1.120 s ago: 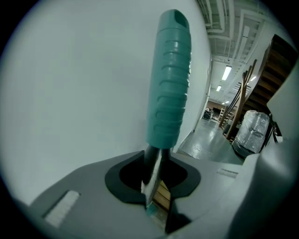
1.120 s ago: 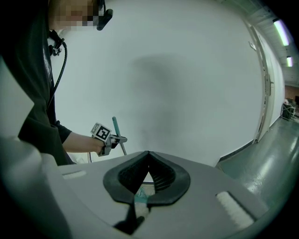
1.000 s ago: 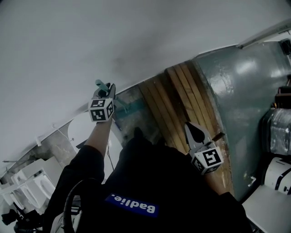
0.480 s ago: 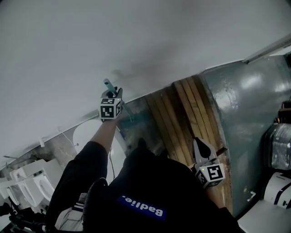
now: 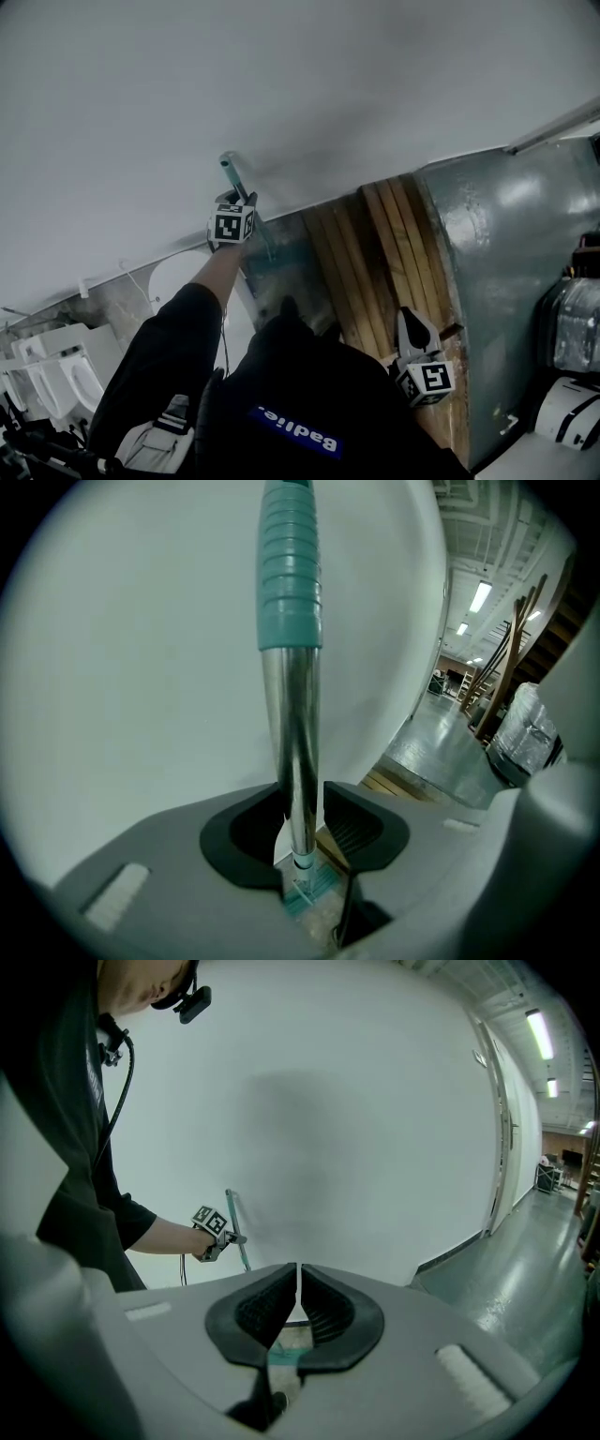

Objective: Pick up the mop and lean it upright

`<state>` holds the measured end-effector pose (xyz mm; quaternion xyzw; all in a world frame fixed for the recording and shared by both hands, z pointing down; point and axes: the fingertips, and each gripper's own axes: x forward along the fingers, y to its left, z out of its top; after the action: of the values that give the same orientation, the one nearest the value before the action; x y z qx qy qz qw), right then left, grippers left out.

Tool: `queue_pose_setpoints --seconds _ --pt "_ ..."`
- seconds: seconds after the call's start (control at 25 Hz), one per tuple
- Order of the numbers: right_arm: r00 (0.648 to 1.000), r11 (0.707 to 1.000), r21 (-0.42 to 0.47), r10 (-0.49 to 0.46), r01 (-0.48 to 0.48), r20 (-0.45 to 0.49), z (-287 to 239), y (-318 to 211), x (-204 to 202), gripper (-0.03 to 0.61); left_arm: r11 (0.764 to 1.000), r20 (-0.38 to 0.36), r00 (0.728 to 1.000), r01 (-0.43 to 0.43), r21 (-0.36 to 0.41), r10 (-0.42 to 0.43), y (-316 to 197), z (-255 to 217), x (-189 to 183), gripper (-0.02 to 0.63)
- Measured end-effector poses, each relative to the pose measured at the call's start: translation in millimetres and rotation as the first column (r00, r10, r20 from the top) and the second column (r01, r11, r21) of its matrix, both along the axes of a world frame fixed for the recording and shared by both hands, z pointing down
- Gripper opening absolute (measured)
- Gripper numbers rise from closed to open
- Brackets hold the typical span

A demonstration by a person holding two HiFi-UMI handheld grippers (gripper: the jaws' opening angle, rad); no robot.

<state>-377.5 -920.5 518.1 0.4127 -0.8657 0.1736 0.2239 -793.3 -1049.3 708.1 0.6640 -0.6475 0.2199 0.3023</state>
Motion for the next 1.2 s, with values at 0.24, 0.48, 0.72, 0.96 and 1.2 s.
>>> queue_pose_setpoints --seconds 0.24,0.48,0.72,0.96,1.2 --pt "1.000 1.000 -0.013 -0.001 0.001 -0.014 1.4 9.1 8.8 0.028 0.999 0.023 1.000 -0.008 -0.041 0.009 1.0 14.8 -0.8 0.156" --pt "1.000 0.999 -0.035 0.019 -0.019 -0.008 0.9 22.8 20.3 0.031 0.995 0.031 1.000 0.000 -0.096 0.003 19.2 37.8 4.8 0.158" --pt "1.000 0.999 -0.034 0.026 -0.026 0.005 3.4 35.7 37.4 0.031 0.993 0.017 1.000 0.017 -0.116 -0.015 47.1 46.8 22.4 0.164" --pt "0.998 0.999 -0.006 0.048 -0.048 0.033 1.9 59.4 76.5 0.031 0.993 -0.007 0.999 0.049 -0.108 -0.050 89.6 38.3 65.0 0.163" --pt "0.997 0.999 0.031 0.006 -0.009 0.080 -3.5 90.6 117.5 0.029 0.996 0.001 0.998 0.064 -0.062 -0.064 131.6 10.9 116.9 0.161"
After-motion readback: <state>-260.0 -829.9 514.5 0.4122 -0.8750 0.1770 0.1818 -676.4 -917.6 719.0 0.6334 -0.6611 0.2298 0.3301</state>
